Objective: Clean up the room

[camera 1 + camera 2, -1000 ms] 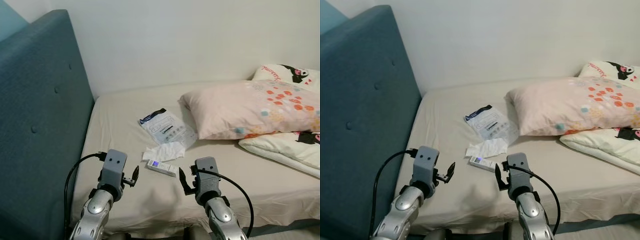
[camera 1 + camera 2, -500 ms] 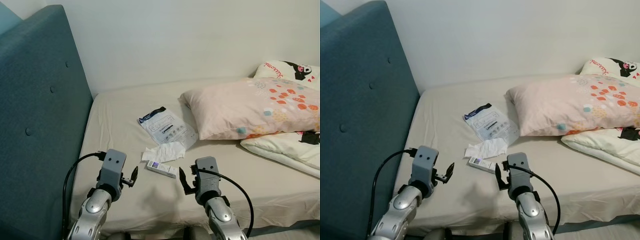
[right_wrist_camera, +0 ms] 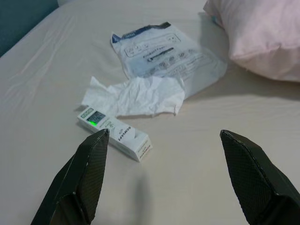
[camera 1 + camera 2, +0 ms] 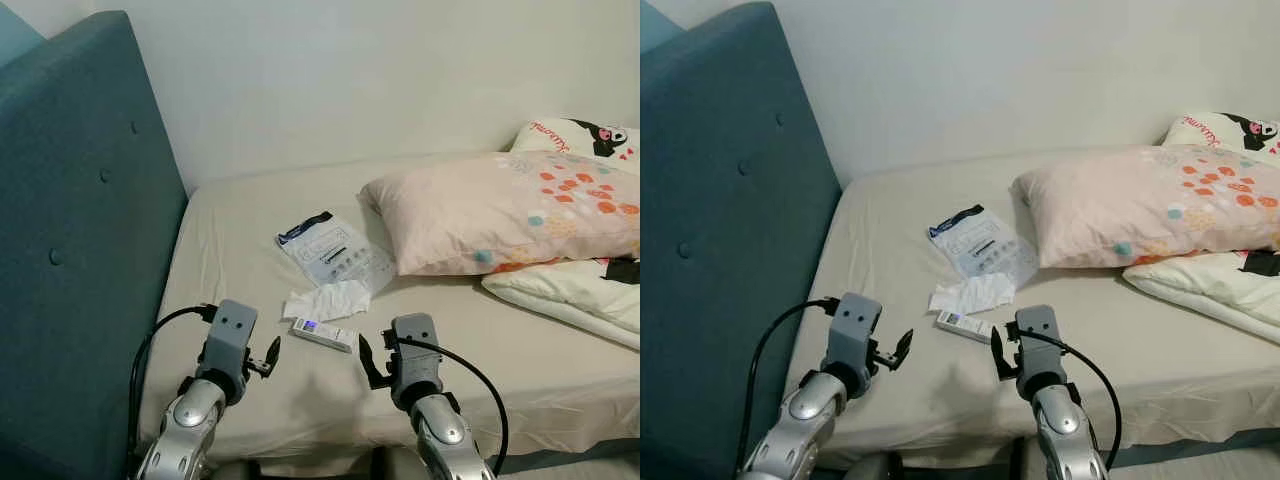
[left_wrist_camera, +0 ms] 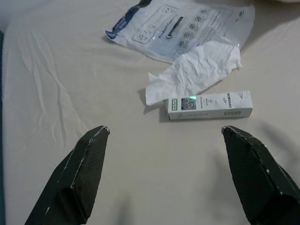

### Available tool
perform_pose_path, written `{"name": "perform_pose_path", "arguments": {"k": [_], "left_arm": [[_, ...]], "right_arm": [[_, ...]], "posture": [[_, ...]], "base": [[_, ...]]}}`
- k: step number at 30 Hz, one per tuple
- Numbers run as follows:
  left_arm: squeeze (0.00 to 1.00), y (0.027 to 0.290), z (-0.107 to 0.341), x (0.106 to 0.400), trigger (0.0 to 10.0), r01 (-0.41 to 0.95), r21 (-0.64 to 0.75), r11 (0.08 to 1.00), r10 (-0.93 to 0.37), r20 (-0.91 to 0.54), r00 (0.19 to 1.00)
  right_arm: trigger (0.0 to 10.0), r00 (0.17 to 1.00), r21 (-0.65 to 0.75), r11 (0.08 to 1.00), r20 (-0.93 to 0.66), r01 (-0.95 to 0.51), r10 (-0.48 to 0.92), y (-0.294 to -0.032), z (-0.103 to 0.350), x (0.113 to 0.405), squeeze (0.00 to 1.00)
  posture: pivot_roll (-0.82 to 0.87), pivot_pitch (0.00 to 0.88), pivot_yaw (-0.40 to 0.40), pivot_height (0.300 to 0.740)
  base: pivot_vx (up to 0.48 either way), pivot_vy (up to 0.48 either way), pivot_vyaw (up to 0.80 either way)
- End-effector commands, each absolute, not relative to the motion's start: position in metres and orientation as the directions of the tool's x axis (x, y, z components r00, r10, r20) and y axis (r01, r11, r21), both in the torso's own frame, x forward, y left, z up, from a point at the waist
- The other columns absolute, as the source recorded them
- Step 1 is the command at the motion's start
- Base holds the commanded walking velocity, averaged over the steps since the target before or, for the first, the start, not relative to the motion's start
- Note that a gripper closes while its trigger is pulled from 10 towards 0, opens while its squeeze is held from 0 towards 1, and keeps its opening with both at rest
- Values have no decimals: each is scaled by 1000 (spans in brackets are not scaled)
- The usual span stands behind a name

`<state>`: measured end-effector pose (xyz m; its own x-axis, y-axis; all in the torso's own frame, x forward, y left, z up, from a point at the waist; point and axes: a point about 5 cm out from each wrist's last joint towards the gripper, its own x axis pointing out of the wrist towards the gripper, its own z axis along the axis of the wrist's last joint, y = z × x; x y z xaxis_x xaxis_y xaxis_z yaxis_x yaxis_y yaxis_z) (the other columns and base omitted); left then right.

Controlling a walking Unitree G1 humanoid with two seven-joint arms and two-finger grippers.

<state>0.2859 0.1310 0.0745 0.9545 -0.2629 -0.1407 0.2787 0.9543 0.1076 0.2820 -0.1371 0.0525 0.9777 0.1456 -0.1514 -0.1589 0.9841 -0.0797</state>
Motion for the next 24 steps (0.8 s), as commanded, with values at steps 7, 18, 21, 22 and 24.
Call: {"name": "perform_pose_path", "arguments": {"k": [7, 18, 21, 22, 24], "left_arm": [[0, 141, 73, 288, 10000, 294, 125, 948, -270, -180, 946], [0, 156, 76, 293, 10000, 305, 160, 939, -271, -201, 941], [0, 158, 77, 294, 10000, 302, 161, 939, -269, -199, 942], [0, 158, 77, 294, 10000, 302, 161, 939, -269, -199, 942], [0, 157, 77, 294, 10000, 301, 155, 941, -268, -203, 942]], "right_arm": [[10000, 977, -68, 985, -153, -158, 147, -136, 53, 281, 0], [10000, 977, -75, 984, -153, -164, 151, -135, 53, 283, 0], [10000, 976, -79, 983, -157, -165, 151, -135, 52, 282, 0], [10000, 976, -79, 983, -157, -165, 151, -135, 52, 282, 0], [10000, 975, -85, 982, -163, -166, 151, -135, 51, 282, 0]], "posture": [[12, 103, 16, 603], [14, 100, 14, 603], [14, 98, 14, 603], [14, 98, 14, 603], [15, 97, 14, 603]], "base": [[0, 0, 0], [0, 0, 0], [0, 0, 0], [0, 0, 0], [0, 0, 0]]}}
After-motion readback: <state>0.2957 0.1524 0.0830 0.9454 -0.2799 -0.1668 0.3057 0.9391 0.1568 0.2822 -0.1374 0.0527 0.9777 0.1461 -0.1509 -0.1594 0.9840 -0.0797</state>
